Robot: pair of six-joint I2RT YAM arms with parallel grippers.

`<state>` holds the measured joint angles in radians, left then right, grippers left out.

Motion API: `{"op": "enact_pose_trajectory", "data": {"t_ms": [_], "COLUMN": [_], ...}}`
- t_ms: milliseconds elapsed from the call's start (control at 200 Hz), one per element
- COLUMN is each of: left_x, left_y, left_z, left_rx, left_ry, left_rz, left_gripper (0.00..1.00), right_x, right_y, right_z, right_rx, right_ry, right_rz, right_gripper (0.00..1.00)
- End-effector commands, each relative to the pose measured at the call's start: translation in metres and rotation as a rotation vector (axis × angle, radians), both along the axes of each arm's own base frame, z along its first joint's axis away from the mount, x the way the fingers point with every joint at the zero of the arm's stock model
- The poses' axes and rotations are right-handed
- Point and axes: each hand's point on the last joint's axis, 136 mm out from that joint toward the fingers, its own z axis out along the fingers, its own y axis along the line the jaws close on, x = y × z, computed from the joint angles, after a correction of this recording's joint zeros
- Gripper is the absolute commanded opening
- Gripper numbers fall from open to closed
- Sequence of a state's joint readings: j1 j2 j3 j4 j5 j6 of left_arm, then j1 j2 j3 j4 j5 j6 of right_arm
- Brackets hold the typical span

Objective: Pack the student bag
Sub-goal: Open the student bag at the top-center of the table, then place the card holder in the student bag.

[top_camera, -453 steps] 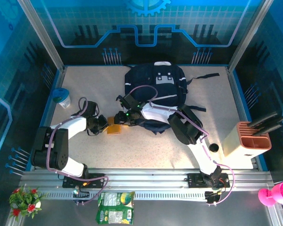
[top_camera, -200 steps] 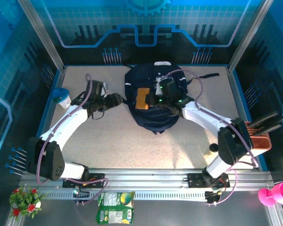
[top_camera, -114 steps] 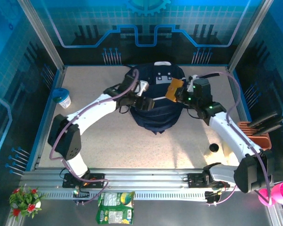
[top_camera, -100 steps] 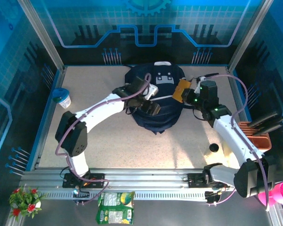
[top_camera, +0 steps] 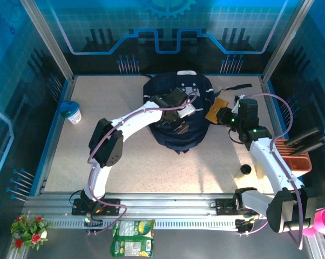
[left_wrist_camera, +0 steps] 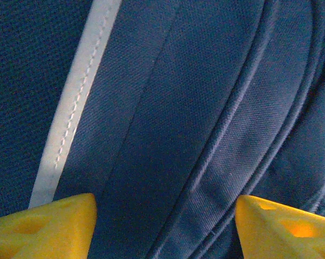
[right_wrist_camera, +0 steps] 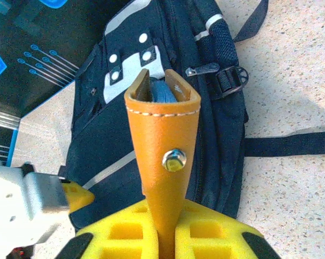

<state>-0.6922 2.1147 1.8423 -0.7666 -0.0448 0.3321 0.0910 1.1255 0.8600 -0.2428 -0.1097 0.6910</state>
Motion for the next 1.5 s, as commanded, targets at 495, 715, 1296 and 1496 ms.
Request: {"op": "enact_pose_trajectory", "data": {"t_ms": [495, 715, 1296, 1496], "left_x": [0.027, 0.030, 0.017, 0.017], "left_y": [0.013, 0.011, -0.039, -0.048], "left_z": [0.045, 0.051, 0.159, 0.165], "left_rx": [-0.116, -0.124, -0.552, -0.605], "left_ry": [-0.012, -0.030, -0.149, -0.118], "left_rz": [0.112, 0.105, 0.088, 0.113], "left_gripper": [0.28, 0.16, 0.05, 0.05], "right_x": [-0.003, -0.005, 0.004, 0.023], "right_y": [-0.010, -0.011, 0.051, 0.076], "right_z": [-0.004, -0.005, -0.009, -0.016], "right_rx": [0.026, 0.041, 0.291, 0.370], "right_ry": [0.014, 0.019, 0.024, 0.051], "right_rz": [-0.052, -0.054, 0.042, 0.050], "right_gripper": [0.12, 0.12, 0.13, 0.14]}}
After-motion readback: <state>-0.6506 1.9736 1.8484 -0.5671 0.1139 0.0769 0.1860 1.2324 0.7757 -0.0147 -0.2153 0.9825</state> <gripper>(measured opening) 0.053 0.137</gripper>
